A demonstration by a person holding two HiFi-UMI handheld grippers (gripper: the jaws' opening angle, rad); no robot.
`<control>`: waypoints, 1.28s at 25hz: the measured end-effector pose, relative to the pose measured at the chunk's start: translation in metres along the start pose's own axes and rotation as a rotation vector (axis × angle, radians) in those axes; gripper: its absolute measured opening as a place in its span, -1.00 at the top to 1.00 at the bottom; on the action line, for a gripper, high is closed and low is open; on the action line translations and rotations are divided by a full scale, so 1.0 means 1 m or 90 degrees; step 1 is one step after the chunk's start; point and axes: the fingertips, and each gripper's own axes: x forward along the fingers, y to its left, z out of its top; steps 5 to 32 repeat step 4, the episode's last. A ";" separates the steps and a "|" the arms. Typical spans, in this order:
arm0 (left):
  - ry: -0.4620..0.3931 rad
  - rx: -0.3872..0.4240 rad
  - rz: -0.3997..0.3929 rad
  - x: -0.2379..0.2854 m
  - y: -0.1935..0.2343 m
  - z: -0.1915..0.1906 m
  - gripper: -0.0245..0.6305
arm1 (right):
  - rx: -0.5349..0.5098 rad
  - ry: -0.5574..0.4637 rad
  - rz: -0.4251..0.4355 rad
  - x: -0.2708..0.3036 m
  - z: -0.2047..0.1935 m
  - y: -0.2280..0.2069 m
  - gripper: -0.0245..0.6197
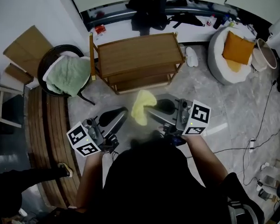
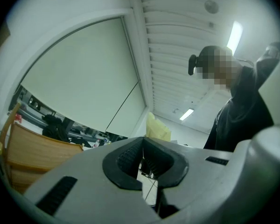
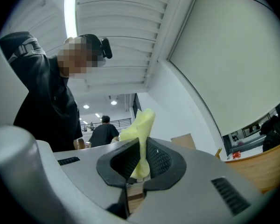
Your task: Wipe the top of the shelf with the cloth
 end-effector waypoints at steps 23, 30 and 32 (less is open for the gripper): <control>-0.008 0.012 0.015 -0.032 0.002 0.010 0.89 | 0.014 -0.005 -0.015 0.025 -0.013 0.009 0.79; -0.008 0.012 0.015 -0.032 0.002 0.010 0.89 | 0.014 -0.005 -0.015 0.025 -0.013 0.009 0.79; -0.008 0.012 0.015 -0.032 0.002 0.010 0.89 | 0.014 -0.005 -0.015 0.025 -0.013 0.009 0.79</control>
